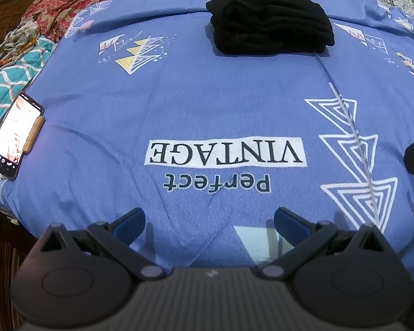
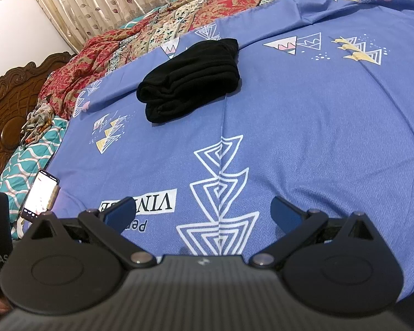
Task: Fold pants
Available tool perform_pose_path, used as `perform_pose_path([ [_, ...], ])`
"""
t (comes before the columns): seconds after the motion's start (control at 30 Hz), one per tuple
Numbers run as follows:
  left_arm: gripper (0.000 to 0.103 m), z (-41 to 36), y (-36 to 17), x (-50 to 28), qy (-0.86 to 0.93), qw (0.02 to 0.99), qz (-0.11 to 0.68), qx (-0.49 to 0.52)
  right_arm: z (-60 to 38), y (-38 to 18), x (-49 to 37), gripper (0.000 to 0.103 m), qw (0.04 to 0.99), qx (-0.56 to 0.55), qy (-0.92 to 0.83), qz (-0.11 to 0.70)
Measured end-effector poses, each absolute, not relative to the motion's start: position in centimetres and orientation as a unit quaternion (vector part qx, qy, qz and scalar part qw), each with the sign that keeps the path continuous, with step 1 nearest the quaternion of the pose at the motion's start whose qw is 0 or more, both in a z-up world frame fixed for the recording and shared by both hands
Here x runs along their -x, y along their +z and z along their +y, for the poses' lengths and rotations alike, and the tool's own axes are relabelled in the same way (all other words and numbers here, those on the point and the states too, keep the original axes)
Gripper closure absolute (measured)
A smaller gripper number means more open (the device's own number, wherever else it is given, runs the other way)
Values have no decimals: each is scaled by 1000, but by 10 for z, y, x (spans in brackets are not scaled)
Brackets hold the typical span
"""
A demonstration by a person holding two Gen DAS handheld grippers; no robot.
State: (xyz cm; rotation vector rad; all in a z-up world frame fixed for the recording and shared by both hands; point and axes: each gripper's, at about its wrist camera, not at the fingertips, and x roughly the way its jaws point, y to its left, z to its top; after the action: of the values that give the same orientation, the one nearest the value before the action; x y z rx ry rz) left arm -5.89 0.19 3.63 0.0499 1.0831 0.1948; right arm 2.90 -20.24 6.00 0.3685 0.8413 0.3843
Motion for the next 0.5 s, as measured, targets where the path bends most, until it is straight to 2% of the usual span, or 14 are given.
perform_pose_path([
  [0.5, 0, 0, 35, 60, 85, 851, 518, -27, -204, 60, -29, 0, 878, -177, 185, 404],
])
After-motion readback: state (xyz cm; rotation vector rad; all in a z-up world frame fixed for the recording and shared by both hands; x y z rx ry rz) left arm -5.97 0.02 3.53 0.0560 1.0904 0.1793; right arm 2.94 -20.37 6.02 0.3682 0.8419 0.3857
